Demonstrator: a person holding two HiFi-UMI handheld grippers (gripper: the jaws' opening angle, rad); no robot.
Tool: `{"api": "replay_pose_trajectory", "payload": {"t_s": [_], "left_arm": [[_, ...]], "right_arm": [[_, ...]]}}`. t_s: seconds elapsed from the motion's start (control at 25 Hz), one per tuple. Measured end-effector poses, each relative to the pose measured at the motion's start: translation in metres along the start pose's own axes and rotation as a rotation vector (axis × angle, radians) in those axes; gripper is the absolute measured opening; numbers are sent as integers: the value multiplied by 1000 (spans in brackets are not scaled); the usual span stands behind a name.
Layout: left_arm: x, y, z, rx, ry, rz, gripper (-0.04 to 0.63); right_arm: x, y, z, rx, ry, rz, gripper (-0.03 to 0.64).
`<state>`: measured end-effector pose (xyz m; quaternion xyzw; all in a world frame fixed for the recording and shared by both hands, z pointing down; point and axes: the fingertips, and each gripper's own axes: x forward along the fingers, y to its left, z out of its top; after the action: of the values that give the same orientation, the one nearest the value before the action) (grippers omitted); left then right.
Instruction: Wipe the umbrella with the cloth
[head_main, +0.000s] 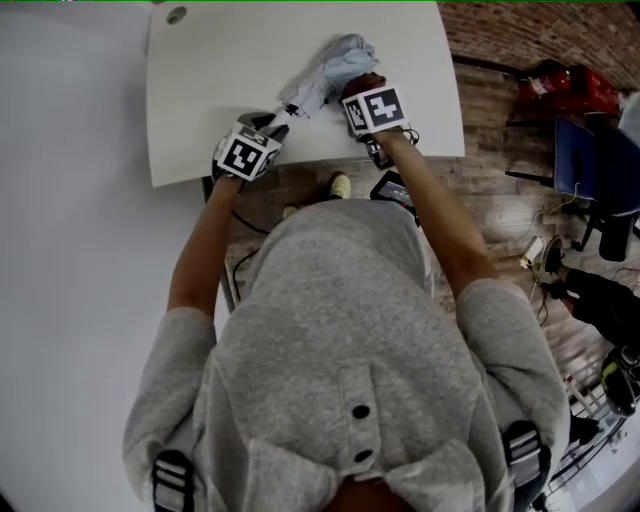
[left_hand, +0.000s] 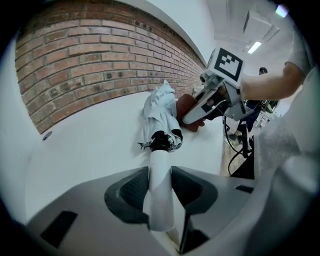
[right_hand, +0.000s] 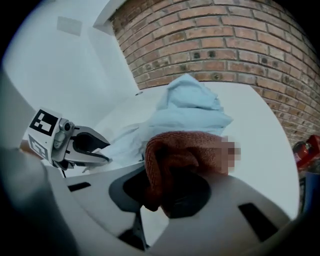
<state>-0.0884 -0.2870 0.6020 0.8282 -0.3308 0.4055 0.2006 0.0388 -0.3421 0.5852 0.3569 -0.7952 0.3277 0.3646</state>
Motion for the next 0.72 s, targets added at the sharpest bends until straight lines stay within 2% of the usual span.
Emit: {"api": "replay_pose_trajectory", "payload": {"t_s": [0.28, 0.52, 0.6, 0.72], "left_arm": [[-2, -4, -2, -17, -11, 4, 150], [-13, -2, -9, -54, -36, 28, 150], [-22, -3, -15, -79, -58, 26, 150], [-47, 7, -19, -108, -128, 60, 150]], "right_arm": [[7, 77, -3, -38, 10, 165, 83], [-27, 121, 0, -29, -21, 374, 83], [-41, 129, 2, -28, -48, 403, 83], [-63, 132, 7, -25, -108, 384, 83]]}}
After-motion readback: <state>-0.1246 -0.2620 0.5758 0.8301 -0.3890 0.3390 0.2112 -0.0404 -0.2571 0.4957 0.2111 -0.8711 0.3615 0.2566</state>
